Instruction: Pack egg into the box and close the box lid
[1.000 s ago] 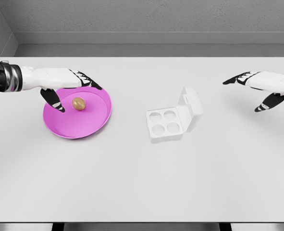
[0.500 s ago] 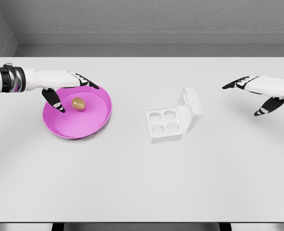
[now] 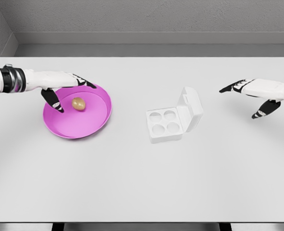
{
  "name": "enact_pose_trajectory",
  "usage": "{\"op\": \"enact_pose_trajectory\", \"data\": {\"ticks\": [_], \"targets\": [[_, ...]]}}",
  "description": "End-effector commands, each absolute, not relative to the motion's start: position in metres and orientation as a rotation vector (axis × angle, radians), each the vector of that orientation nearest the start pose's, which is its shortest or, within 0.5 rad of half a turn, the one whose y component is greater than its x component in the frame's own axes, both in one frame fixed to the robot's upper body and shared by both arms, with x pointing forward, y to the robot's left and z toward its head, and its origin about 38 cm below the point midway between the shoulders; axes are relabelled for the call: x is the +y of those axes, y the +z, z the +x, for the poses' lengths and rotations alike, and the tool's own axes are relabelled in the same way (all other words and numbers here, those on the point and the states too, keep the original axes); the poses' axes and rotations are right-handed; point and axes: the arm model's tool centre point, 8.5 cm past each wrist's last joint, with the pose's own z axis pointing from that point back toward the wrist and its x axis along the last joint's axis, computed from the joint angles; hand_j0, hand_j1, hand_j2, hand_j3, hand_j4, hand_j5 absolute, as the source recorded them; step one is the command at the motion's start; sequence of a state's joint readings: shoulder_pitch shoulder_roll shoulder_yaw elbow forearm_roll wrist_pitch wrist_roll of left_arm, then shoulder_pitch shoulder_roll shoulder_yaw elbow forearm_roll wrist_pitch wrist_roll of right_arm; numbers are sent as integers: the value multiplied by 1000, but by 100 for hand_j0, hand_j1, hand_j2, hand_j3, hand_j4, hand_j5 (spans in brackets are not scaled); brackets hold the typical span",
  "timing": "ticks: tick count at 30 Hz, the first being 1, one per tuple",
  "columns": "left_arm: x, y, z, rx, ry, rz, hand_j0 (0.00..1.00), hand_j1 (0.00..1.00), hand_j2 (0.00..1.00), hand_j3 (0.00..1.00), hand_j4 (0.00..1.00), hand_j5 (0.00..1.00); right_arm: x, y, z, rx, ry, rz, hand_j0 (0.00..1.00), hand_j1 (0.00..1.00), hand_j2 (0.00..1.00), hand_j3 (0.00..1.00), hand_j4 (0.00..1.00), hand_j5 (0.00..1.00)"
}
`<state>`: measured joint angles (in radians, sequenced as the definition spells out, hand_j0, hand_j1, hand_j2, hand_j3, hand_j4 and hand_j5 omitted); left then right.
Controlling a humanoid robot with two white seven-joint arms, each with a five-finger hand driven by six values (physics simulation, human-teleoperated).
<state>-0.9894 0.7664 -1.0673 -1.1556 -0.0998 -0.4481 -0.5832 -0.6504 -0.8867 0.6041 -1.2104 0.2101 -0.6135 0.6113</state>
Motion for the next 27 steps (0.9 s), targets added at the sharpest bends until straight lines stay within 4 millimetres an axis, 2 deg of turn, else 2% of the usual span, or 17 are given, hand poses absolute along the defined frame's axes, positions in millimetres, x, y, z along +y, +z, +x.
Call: {"op": "enact_pose_trajectory", "data": {"ticks": [1, 2, 10, 11, 12, 15, 21, 27], "targets": [[296, 198, 495, -1174, -1938, 217, 100, 100, 100, 100, 100, 100, -388, 200, 444, -1254, 1864, -318, 100, 100, 100, 100, 100, 100], [296, 191, 493, -1168, -1932, 205, 100, 100, 100, 100, 100, 100, -388, 201, 444, -1255, 1864, -319, 100, 100, 100, 100, 100, 100], [303, 185, 496, -1148, -1906, 211, 100, 100, 100, 100, 100, 100, -386, 197, 443, -1244, 1877, -308, 100, 100, 100, 100, 100, 100], [303, 185, 496, -1148, -1906, 211, 100, 100, 100, 100, 100, 100, -385, 198, 444, -1243, 1878, -308, 100, 100, 100, 100, 100, 100], [294, 183, 498, -1159, -1910, 196, 100, 100, 100, 100, 100, 100, -386, 197, 444, -1242, 1877, -308, 100, 100, 100, 100, 100, 100], [292, 183, 498, -1161, -1909, 195, 100, 100, 100, 100, 100, 100, -386, 197, 444, -1242, 1877, -308, 100, 100, 100, 100, 100, 100], [297, 181, 500, -1148, -1899, 200, 100, 100, 100, 100, 100, 100, -387, 195, 442, -1237, 1876, -304, 100, 100, 100, 100, 100, 100], [298, 178, 502, -1142, -1889, 198, 100, 100, 100, 100, 100, 100, -370, 193, 436, -1246, 1936, -273, 100, 100, 100, 100, 100, 100]]}}
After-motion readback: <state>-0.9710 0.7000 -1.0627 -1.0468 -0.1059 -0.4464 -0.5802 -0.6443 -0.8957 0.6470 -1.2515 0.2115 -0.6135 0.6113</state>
